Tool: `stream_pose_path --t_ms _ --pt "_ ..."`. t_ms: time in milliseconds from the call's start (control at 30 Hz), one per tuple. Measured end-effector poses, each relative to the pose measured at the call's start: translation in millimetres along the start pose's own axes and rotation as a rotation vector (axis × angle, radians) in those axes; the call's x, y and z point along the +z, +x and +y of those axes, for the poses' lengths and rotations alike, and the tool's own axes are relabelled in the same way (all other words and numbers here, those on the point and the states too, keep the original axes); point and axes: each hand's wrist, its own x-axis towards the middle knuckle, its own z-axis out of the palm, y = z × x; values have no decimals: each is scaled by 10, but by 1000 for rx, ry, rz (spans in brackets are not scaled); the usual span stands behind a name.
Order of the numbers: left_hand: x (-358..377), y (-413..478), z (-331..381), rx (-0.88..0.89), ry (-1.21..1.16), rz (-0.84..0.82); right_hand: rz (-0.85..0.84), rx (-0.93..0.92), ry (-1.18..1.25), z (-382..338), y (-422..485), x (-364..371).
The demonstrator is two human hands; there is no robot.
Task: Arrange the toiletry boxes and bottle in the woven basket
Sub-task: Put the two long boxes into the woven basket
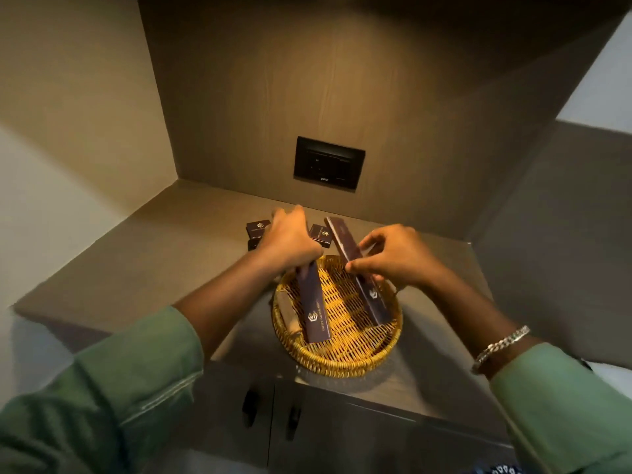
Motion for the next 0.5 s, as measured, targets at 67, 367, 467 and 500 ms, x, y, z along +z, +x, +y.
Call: stream_pose_path --t_ms 67,367,467,500 --pt "51 1 -43 -23 31 -18 32 13 -120 56 -2 193" --pt "56 -10 -250 -40 217 -123 92 3 -368 150 -15 439" --pt "10 5 -252 -30 243 -157 64 -5 -402 148 -34 460" --pt "2 15 -256 -27 254 -167 58 -10 -406 142 -41 455"
